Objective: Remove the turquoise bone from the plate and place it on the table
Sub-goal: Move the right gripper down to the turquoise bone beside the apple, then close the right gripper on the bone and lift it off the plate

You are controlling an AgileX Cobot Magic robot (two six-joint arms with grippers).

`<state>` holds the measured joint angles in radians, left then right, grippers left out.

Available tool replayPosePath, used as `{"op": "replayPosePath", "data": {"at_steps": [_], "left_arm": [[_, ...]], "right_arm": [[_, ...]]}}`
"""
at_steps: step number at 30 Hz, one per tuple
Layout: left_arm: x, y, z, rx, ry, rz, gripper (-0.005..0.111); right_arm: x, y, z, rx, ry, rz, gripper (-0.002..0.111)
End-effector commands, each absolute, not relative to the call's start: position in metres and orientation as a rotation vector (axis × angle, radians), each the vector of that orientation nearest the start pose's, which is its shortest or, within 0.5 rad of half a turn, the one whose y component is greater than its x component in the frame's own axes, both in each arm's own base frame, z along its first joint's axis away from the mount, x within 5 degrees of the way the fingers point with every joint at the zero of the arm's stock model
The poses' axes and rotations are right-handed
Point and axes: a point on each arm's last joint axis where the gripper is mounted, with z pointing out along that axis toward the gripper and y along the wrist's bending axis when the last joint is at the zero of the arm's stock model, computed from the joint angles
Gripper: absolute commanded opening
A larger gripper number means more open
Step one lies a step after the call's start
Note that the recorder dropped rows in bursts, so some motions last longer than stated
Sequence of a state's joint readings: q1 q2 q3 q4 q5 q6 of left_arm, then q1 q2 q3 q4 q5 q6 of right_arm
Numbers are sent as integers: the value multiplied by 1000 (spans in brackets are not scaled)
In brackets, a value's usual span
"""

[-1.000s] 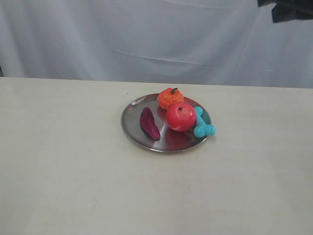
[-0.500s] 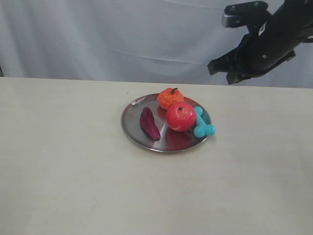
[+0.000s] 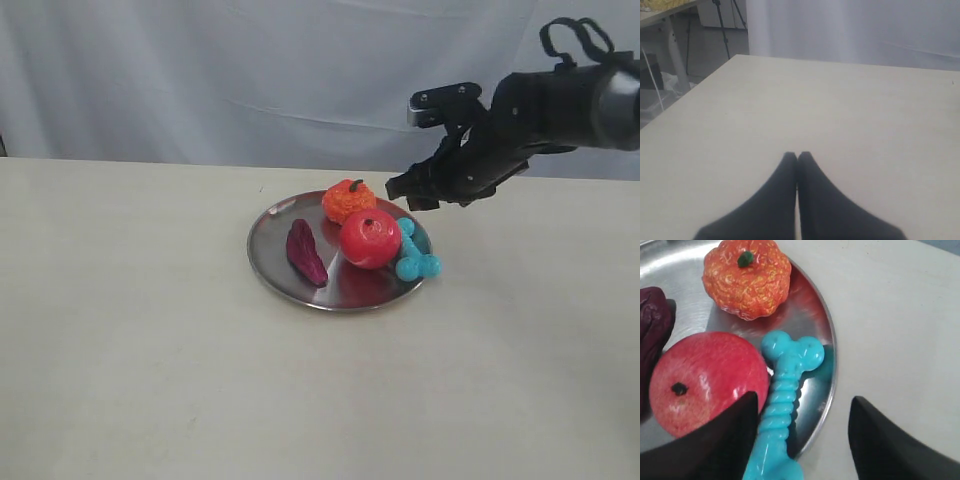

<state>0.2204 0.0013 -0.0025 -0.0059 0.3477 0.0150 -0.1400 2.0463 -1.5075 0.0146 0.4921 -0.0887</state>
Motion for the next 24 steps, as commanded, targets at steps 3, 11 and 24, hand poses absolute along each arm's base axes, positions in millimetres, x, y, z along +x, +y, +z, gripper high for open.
{"op": "replayPosePath", "data": {"at_steps": [3,11,24], "left_arm": [[52,12,182,-198,1818,157,0],[52,12,182,-198,1818,157,0],[52,12,182,-198,1818,157,0]], "right_arm": [[483,-66,167,78,2545,-65,53],[492,-65,134,62,2652,-34,53],[488,-59,124,-8,2720,46,3]]}}
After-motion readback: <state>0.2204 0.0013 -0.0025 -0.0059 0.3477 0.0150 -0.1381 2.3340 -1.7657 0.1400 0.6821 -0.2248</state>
